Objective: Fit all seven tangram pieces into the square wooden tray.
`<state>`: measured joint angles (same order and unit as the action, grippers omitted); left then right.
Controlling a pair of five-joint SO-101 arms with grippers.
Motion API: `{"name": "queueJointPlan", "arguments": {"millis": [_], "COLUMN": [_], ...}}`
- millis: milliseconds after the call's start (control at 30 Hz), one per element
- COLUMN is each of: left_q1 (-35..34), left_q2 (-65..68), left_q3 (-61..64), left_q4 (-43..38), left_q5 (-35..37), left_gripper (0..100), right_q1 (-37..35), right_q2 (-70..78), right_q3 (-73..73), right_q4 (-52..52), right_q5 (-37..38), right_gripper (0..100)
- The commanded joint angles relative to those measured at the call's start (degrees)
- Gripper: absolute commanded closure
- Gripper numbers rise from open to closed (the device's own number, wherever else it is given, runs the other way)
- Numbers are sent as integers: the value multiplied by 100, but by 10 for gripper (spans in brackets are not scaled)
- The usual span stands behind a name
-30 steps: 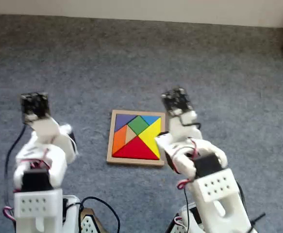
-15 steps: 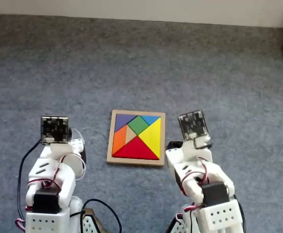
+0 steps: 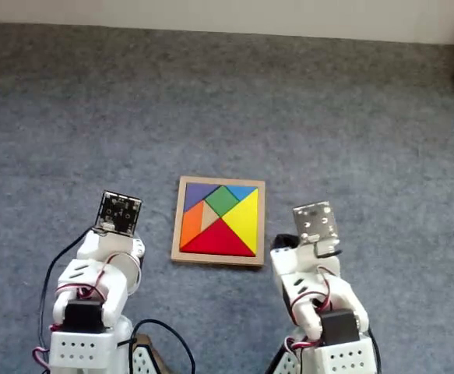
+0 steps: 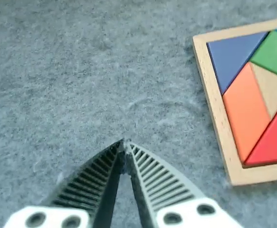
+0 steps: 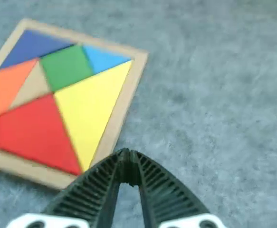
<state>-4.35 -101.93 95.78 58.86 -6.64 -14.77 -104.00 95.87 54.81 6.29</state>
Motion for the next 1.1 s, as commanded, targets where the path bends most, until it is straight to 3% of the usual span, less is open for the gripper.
{"name": "queueJointPlan", "arguments": {"millis": [0,200,467,700,1067], "left_q1": [92,92,66,57,66], "left_q2": [-251,-242,-242,-242,-242], "left_q3": [136,136,136,136,136], "left_q4": [-79,-18,1011,1670,1679], "left_q5": [-70,-62,-62,-62,-62], "left_gripper": [993,993,993,993,993], "right_q1": [365,505,514,514,514], "right_q2": [-119,-119,-119,-119,-119], "right_q3": [593,593,593,593,593], "right_q4": [-75,444,1710,1684,1684], "right_q5": [-53,-53,-26,-26,-26], "right_gripper": [989,989,989,989,989]}}
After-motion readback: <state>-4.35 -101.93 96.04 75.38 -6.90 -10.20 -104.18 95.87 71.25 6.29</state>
